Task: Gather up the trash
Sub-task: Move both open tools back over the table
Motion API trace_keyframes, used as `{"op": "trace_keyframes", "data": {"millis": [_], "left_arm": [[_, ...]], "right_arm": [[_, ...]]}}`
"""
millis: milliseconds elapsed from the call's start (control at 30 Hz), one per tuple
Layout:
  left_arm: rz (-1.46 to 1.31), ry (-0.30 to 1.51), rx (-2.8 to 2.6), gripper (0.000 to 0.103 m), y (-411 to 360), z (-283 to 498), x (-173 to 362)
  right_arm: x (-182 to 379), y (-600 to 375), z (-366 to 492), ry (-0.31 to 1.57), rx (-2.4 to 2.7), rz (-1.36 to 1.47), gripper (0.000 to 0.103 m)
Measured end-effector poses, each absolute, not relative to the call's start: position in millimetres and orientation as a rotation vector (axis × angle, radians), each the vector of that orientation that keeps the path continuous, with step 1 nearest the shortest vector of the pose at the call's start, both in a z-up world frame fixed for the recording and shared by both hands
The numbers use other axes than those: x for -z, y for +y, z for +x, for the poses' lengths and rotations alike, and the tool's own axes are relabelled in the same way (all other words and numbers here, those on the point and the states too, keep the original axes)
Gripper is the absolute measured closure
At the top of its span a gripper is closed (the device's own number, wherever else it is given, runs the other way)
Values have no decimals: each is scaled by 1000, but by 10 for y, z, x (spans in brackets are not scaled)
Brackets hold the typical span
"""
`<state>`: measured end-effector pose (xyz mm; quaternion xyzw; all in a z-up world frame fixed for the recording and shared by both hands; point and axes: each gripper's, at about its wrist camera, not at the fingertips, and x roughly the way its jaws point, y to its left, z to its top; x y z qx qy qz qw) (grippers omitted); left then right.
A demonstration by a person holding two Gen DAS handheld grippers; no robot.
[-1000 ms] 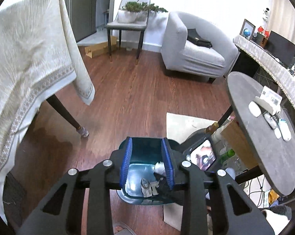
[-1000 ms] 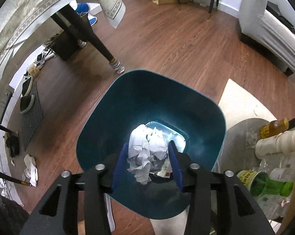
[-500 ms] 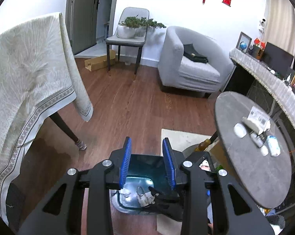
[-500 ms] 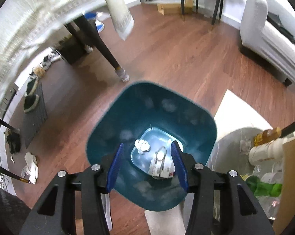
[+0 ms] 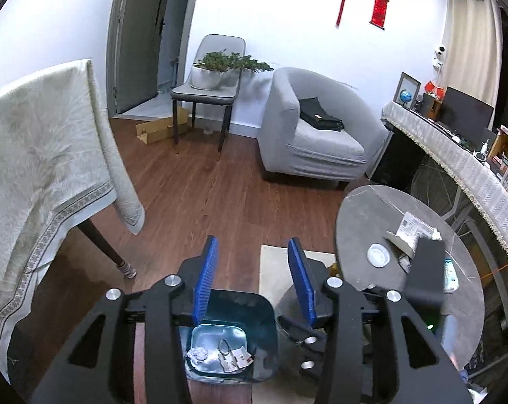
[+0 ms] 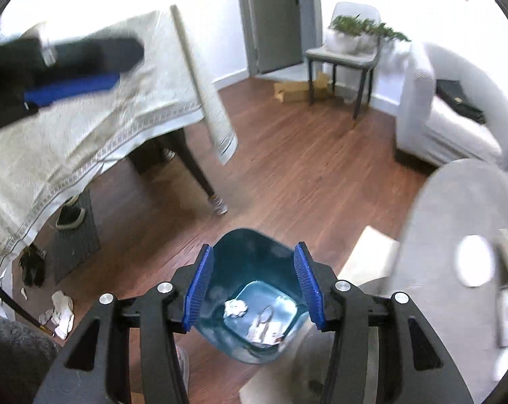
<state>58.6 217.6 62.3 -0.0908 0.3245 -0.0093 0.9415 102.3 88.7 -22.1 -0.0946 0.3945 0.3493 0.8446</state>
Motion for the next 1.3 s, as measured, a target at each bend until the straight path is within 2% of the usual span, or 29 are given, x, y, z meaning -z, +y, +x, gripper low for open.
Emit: {"op": "trace_keyframes", "data": {"millis": [100, 233, 467, 733, 1300], "left_arm": [[-175, 671, 38, 52, 2015, 642, -601], [-155, 681, 74, 48, 1763, 705, -556], [-111, 707, 150, 40, 1255, 812, -428], [-69, 755, 226, 38, 687, 914, -225], [34, 840, 377, 37, -256, 1032, 118]], "right_arm": [[119, 681, 1021, 810, -703, -191, 52], [10, 329, 1039, 783, -640, -172, 43], [-46, -276, 1090, 767, -529, -133, 40], [-74, -930, 1124, 765, -367, -131, 27], [174, -1661, 1178, 829, -178, -113, 25]]}}
